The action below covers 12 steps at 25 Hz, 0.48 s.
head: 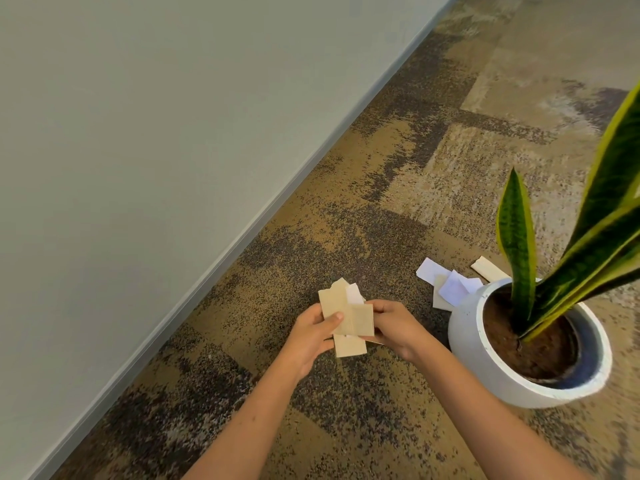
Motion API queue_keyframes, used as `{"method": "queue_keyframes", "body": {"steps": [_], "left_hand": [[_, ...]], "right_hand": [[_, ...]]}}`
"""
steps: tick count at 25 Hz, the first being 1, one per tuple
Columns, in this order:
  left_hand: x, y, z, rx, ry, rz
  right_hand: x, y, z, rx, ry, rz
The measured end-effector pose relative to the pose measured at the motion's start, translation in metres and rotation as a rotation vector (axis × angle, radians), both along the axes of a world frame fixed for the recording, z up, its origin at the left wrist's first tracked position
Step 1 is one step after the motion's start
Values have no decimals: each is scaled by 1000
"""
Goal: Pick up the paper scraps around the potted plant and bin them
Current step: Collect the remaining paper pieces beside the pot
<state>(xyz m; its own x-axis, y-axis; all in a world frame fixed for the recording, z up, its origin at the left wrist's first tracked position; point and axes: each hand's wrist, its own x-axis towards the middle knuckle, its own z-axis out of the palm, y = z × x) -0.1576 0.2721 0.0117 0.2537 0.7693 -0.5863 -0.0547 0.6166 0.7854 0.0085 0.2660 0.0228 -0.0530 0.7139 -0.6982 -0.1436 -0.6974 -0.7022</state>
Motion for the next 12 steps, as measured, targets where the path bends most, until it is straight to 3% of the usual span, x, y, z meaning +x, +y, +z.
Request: {"method": "queue_keyframes", "body": {"steps": [2,7,12], "left_hand": [[-6,-2,-5,17,75,32],[-33,-6,-25,-62,304,153],[-52,-13,-46,-246,382,206]], "right_hand": [[3,-2,-8,15,-66,51],[24,-11,-39,182,-865,422],[30,-28,-64,234,-1115,763]]}}
